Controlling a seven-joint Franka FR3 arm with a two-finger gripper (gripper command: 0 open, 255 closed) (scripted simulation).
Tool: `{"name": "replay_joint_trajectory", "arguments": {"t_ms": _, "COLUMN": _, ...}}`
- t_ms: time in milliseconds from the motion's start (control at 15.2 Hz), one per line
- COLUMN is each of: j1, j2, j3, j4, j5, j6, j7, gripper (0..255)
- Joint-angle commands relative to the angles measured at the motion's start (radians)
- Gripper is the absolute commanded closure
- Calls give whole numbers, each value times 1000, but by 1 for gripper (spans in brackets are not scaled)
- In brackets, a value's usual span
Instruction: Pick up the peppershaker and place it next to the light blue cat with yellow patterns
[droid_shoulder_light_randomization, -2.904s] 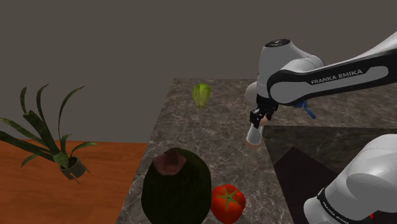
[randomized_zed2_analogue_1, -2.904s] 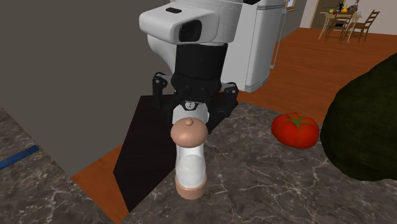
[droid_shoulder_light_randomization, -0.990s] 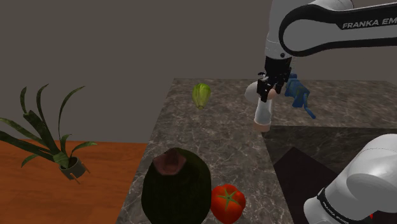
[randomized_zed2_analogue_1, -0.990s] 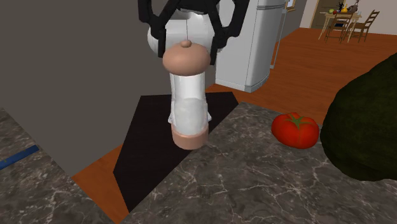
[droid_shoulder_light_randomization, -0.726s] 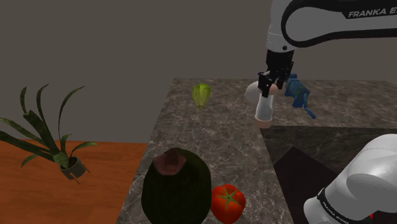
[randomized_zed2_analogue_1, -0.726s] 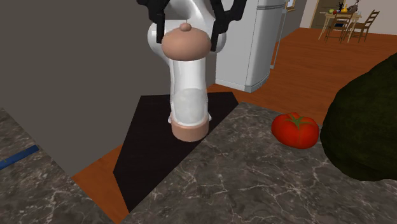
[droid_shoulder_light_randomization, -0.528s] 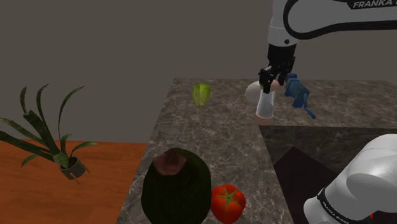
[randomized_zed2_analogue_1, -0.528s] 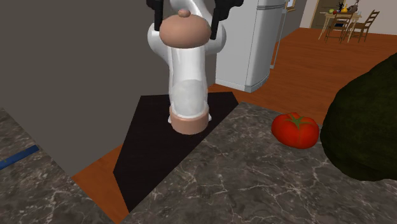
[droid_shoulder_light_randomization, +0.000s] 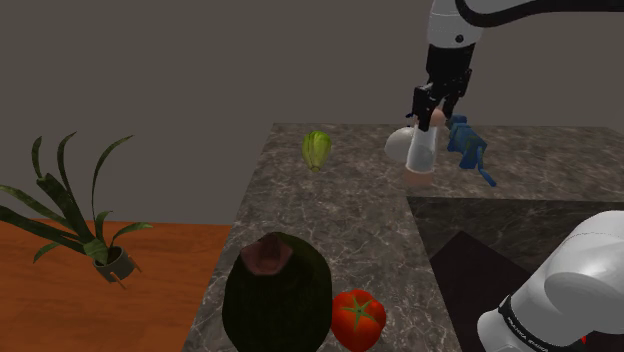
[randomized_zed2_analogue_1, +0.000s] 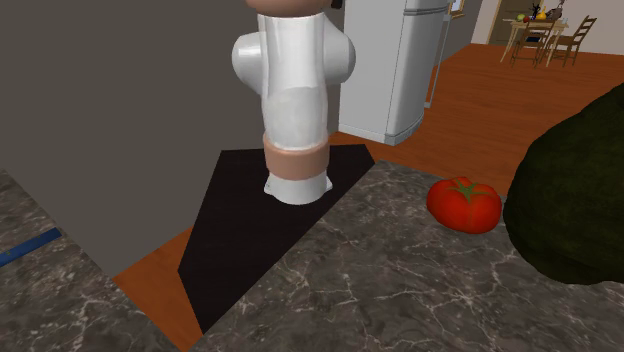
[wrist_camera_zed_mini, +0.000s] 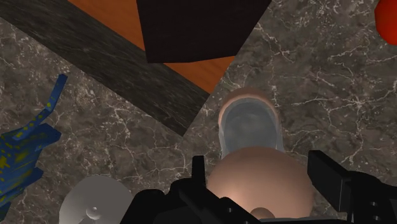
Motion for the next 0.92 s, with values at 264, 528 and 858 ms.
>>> {"name": "replay_joint_trajectory", "arguments": {"t_ms": 264, "j1": -2, "j2": 25, "j3": 2, "j4": 101, "j5": -1, "j6": -76, "j7": -7, "gripper": 255}}
{"name": "replay_joint_trajectory", "arguments": {"t_ms": 528, "j1": -10, "j2": 25, "j3": -18, "j4": 136, "j5": -13, "j6": -107, "j7": -35, "gripper": 255}}
{"name": "replay_joint_trajectory", "arguments": {"t_ms": 858, "j1": -41, "j2": -17, "j3": -118, "j4": 102, "j5": -72, "j6": -99, "j7": -156, "gripper": 255}}
